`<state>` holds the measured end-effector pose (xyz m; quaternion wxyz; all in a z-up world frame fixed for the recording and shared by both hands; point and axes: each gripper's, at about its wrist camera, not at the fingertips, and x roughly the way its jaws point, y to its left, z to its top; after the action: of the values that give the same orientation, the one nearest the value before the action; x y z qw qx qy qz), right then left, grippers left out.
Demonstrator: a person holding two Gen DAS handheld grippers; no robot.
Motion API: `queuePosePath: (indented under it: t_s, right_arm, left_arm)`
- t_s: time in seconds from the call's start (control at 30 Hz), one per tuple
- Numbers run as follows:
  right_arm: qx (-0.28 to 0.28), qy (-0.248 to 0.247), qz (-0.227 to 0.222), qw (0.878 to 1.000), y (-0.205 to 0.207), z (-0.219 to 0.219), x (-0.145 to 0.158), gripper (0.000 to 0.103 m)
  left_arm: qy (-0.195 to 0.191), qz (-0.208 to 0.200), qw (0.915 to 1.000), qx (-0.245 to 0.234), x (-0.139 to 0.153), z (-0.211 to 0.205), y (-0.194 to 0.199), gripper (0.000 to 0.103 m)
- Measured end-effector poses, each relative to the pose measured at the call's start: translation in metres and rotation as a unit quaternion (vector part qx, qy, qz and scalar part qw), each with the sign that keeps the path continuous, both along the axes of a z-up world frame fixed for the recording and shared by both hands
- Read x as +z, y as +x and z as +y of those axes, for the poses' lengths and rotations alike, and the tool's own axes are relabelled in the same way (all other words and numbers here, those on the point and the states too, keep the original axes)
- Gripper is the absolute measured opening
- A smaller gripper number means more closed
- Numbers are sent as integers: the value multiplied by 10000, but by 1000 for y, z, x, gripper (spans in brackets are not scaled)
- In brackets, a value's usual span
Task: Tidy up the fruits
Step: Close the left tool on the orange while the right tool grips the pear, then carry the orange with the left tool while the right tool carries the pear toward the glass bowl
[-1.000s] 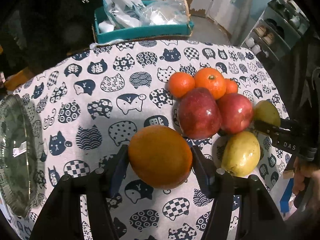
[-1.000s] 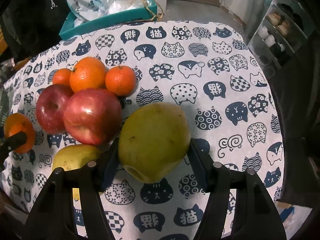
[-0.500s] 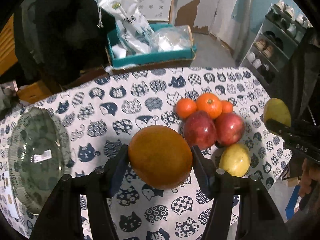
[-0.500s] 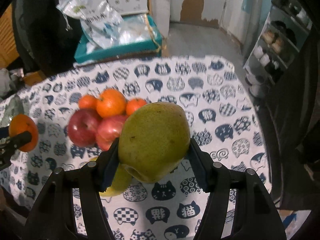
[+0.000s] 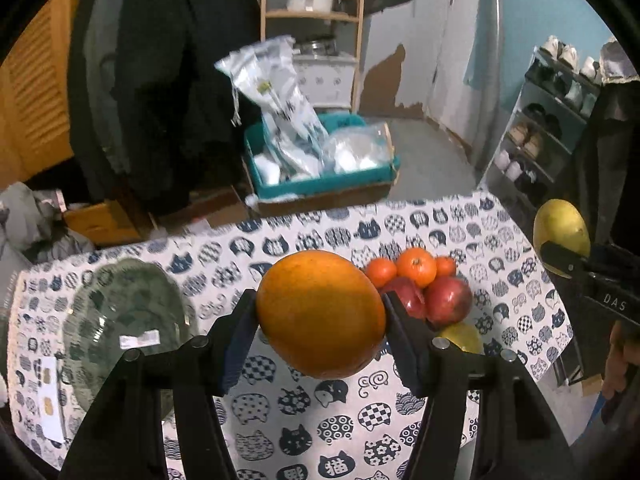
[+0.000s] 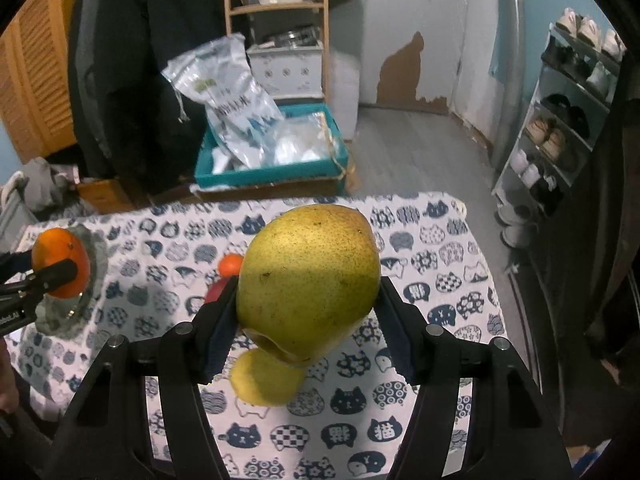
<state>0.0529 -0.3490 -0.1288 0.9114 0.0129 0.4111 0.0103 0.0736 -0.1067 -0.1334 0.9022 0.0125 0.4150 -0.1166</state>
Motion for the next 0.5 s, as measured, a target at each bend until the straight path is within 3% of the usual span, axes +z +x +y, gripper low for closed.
queuePosePath:
  t_s: [0.5]
  right_arm:
    - [337, 0, -634, 9974, -15, 35, 52, 65]
  left_arm:
    - [-81, -536, 9980, 333, 46, 40, -18, 63]
